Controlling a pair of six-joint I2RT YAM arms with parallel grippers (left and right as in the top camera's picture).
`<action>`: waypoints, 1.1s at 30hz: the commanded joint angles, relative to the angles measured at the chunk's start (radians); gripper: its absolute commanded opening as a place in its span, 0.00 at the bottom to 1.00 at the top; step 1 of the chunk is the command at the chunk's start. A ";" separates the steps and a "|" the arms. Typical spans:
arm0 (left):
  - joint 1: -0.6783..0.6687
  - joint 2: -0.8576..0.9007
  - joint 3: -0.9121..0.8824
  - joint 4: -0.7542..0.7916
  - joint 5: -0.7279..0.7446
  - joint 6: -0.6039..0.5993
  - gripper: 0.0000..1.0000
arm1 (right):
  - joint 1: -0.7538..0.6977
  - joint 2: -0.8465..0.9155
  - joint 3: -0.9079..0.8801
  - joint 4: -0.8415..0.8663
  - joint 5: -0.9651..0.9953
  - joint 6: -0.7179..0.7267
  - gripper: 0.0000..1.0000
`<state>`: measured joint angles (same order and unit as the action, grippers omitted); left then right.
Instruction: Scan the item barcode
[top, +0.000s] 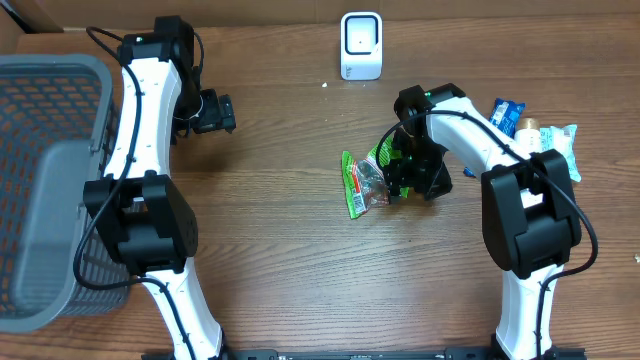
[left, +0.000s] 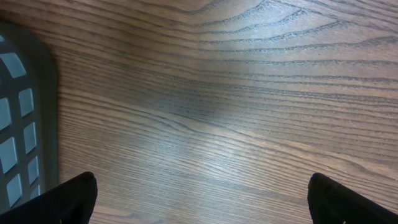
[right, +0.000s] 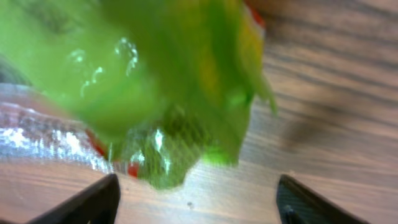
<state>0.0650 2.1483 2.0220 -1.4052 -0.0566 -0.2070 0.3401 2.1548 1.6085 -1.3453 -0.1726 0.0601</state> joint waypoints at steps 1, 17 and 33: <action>-0.013 -0.024 0.002 0.001 0.004 -0.010 1.00 | -0.007 -0.003 0.095 -0.016 0.023 -0.060 0.90; -0.013 -0.024 0.002 0.000 0.004 -0.010 1.00 | -0.054 0.001 0.079 0.196 -0.197 -0.409 1.00; -0.013 -0.024 0.002 0.000 0.004 -0.010 1.00 | -0.054 0.001 -0.167 0.419 -0.427 -0.404 0.28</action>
<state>0.0650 2.1483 2.0220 -1.4048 -0.0566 -0.2070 0.2775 2.1319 1.4719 -0.9211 -0.5026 -0.3428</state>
